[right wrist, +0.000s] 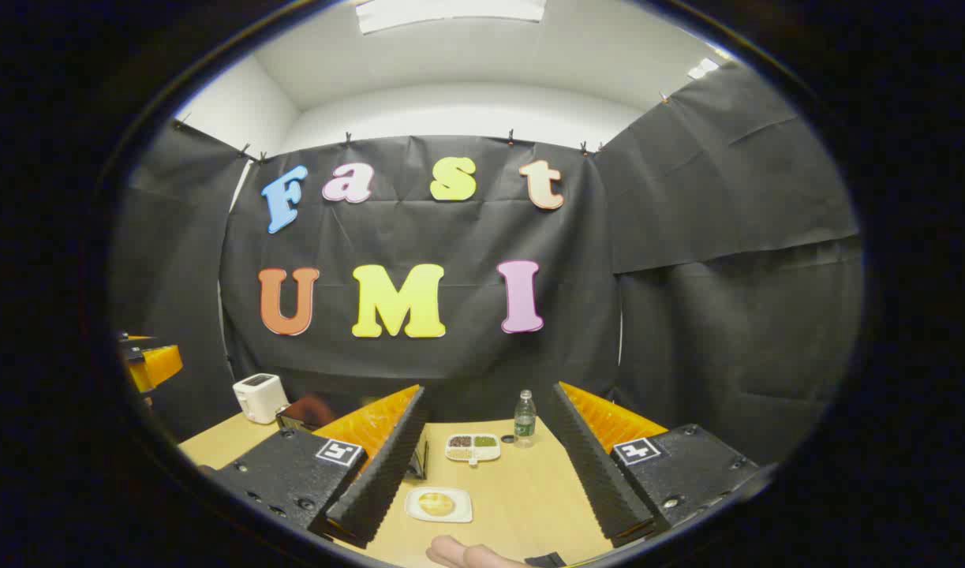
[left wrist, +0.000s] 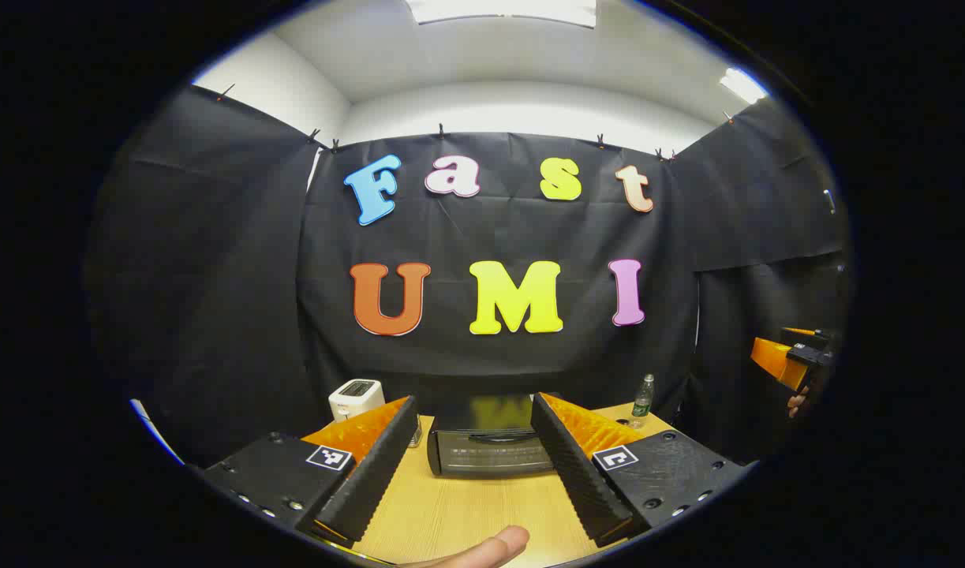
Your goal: Open the electric oven with the left hand, put the food in, and close the electric oven.
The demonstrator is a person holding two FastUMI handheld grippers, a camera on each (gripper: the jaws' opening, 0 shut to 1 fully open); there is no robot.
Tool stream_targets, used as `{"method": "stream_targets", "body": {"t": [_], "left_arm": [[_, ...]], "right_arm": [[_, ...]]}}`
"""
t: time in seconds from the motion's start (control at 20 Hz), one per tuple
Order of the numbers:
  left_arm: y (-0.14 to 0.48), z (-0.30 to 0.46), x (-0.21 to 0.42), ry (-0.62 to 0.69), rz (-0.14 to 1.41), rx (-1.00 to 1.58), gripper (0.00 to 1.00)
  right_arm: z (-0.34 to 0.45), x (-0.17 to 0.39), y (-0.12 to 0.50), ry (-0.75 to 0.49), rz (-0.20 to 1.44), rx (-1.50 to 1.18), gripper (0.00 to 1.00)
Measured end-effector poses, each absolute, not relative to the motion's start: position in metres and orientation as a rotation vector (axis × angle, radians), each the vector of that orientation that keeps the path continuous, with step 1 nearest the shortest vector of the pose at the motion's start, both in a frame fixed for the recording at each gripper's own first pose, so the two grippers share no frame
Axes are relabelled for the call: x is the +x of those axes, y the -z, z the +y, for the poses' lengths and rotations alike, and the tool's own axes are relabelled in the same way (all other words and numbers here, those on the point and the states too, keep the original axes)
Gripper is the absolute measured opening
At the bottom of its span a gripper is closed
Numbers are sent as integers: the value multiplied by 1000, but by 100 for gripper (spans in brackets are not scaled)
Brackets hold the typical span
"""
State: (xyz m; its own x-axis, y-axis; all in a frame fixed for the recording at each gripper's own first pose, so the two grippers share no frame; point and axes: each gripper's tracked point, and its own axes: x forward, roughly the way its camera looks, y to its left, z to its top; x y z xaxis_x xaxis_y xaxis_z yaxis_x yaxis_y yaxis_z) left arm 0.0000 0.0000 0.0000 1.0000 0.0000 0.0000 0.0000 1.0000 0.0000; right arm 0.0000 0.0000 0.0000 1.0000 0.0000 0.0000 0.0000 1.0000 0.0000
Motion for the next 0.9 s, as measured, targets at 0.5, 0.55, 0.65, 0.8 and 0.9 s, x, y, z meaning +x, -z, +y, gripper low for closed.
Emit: {"method": "stream_targets", "body": {"t": [0.5, 0.55, 0.65, 0.8, 0.9], "left_arm": [[4, -6, -3, -9, -1, 32, 95], [4, -8, -1, -5, -2, 32, 95], [4, -11, -2, 2, -4, 30, 95], [5, -11, 2, 10, -6, 29, 95], [5, -12, 4, 14, -8, 29, 95]], "right_arm": [[-9, 0, 2, 7, -16, 1, 96], [-9, -1, 3, 7, -17, 6, 96], [-12, 1, 5, 8, -16, 11, 96], [-15, 2, 6, 7, -18, 11, 100], [-16, 3, 6, 3, -25, 15, 100]]}}
